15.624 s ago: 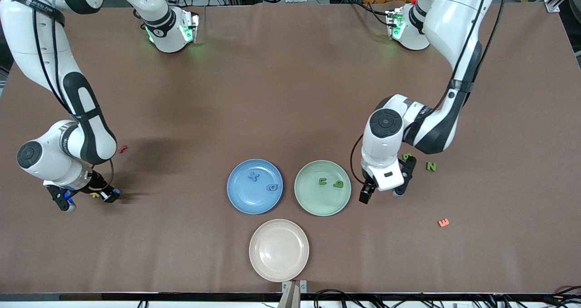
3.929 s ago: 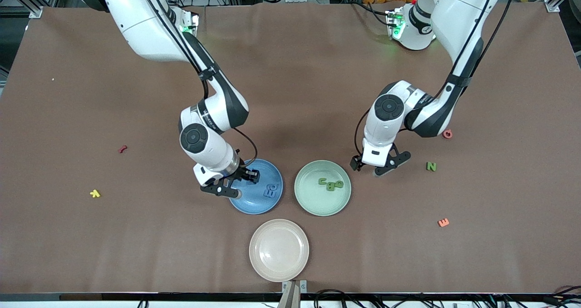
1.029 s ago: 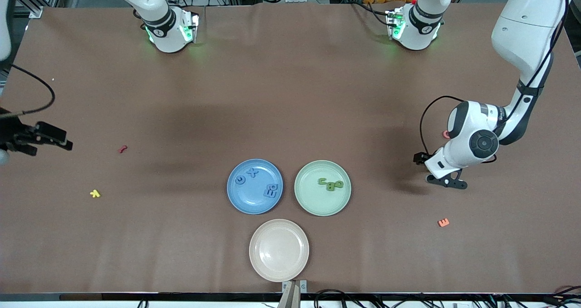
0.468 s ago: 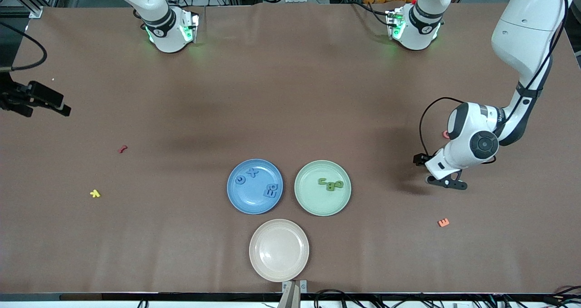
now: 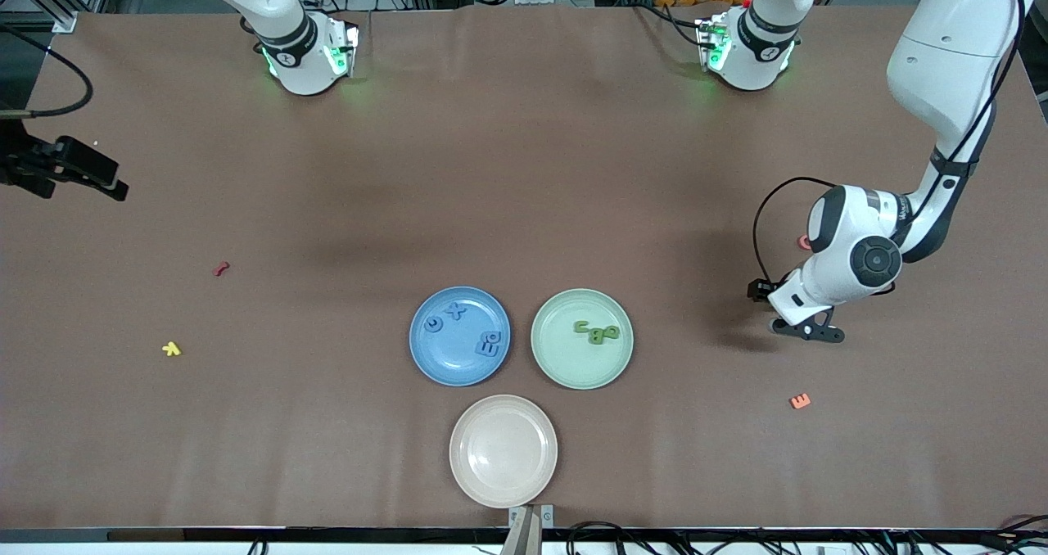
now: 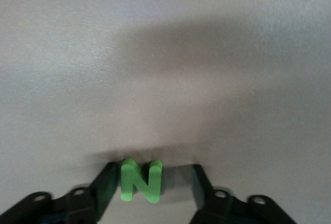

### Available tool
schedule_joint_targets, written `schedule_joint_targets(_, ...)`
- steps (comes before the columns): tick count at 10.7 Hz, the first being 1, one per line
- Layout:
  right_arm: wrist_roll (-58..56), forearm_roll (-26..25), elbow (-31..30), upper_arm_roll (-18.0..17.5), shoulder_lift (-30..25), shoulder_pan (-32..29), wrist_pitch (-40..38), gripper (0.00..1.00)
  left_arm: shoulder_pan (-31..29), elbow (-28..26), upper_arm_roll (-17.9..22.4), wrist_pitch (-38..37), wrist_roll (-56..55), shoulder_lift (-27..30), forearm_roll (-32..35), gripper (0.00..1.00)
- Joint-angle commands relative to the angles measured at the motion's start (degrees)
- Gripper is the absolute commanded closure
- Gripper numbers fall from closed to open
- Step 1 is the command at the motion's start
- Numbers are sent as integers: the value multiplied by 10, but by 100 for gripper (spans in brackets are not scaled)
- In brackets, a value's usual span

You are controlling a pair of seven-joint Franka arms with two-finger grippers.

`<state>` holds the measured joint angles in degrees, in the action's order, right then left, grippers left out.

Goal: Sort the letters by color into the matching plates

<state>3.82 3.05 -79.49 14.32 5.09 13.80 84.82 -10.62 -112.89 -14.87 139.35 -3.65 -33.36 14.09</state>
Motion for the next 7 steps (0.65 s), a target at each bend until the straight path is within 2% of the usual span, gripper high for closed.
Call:
schedule_joint_targets(1,15,-16,-37,-3,-5,5,28,0,4,2,-3,4,-42,-6,-16,100)
schedule_joint_targets(5,15,-45,-63,-3,-10,19,52,0,6,2,-4,3,-52,1,-17,100)
schedule_joint_targets(7,16,-46,-60,-3,-8,19,52,0,2,17,-27,2,-109,7,-17,100)
